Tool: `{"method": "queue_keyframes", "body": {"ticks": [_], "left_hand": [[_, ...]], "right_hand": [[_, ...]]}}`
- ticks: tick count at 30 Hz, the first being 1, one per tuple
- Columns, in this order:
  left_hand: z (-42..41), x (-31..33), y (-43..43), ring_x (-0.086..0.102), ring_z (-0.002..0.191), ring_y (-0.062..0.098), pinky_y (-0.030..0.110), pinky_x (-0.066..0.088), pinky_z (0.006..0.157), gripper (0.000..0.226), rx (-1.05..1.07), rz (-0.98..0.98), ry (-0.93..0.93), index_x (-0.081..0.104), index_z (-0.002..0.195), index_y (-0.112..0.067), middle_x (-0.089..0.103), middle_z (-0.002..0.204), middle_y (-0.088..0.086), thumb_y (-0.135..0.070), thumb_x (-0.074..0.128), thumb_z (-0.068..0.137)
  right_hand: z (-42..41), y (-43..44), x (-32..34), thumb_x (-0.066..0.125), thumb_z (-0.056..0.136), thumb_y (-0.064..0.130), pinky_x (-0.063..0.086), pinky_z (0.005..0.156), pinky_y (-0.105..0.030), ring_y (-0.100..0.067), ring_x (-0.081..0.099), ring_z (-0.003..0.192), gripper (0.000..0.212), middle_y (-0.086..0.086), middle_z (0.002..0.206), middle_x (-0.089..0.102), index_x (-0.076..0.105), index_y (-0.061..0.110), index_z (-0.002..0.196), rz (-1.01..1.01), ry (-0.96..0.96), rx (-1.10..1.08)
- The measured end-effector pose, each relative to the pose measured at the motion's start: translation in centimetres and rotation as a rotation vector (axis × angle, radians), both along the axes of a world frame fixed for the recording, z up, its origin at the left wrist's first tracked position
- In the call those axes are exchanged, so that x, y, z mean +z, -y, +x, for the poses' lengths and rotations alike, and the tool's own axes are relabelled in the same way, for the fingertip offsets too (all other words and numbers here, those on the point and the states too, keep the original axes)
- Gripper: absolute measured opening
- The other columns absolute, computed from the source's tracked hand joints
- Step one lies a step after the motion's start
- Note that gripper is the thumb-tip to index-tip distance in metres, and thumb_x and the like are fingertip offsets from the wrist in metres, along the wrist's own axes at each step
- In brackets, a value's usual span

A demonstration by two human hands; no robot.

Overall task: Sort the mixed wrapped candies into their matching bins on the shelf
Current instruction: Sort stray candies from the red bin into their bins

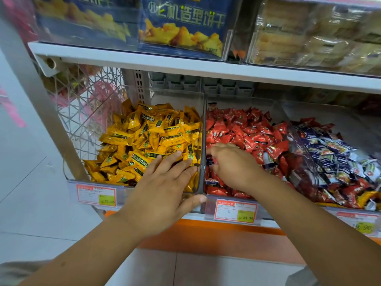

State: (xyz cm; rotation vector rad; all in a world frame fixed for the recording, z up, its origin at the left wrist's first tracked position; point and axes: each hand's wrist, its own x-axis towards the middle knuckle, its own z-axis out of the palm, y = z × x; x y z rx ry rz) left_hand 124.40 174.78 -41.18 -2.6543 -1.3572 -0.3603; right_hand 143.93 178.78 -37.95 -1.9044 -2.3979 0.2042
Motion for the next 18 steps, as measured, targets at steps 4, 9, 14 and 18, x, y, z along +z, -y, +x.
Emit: {"method": "queue_keyframes", "body": {"ticks": [4, 9, 14, 18], "left_hand": [[0.0, 0.0, 0.0, 0.041, 0.136, 0.022, 0.047, 0.033, 0.111, 0.074, 0.003, 0.010, -0.005, 0.061, 0.128, -0.019, 0.059, 0.134, -0.003, -0.069, 0.018, 0.094], [0.0, 0.0, -0.1, 0.043, 0.135, 0.023, 0.051, 0.039, 0.107, 0.074, 0.007, 0.014, -0.009, 0.062, 0.127, -0.019, 0.060, 0.133, -0.003, -0.069, 0.019, 0.094], [0.0, -0.1, -0.2, 0.044, 0.135, 0.023, 0.052, 0.039, 0.106, 0.075, 0.004, 0.025, -0.014, 0.062, 0.126, -0.018, 0.060, 0.133, -0.003, -0.069, 0.018, 0.094], [0.0, -0.1, -0.1, 0.043, 0.135, 0.023, 0.051, 0.039, 0.106, 0.075, 0.002, 0.026, -0.017, 0.062, 0.127, -0.018, 0.059, 0.133, -0.003, -0.069, 0.017, 0.095]], "right_hand": [[0.8, 0.2, 0.4, 0.062, 0.093, 0.026, 0.046, 0.086, -0.033, -0.016, 0.053, 0.110, 0.033, 0.008, 0.117, 0.050, 0.060, 0.027, 0.125, 0.033, -0.144, -0.001], [2.3, 1.6, 1.0, 0.064, 0.091, 0.021, 0.040, 0.074, -0.021, -0.002, 0.052, 0.089, 0.020, 0.019, 0.096, 0.050, 0.069, 0.028, 0.110, 0.094, -0.328, 0.005], [4.1, 2.5, 1.3, 0.062, 0.092, 0.021, 0.036, 0.067, -0.015, 0.009, 0.048, 0.065, 0.022, 0.019, 0.091, 0.049, 0.066, 0.033, 0.111, 0.074, -0.498, -0.087], [4.9, 3.4, 1.9, 0.062, 0.093, 0.020, 0.040, 0.058, -0.010, -0.002, 0.057, 0.057, 0.014, 0.014, 0.096, 0.054, 0.068, 0.030, 0.100, 0.033, -0.545, -0.117]]}}
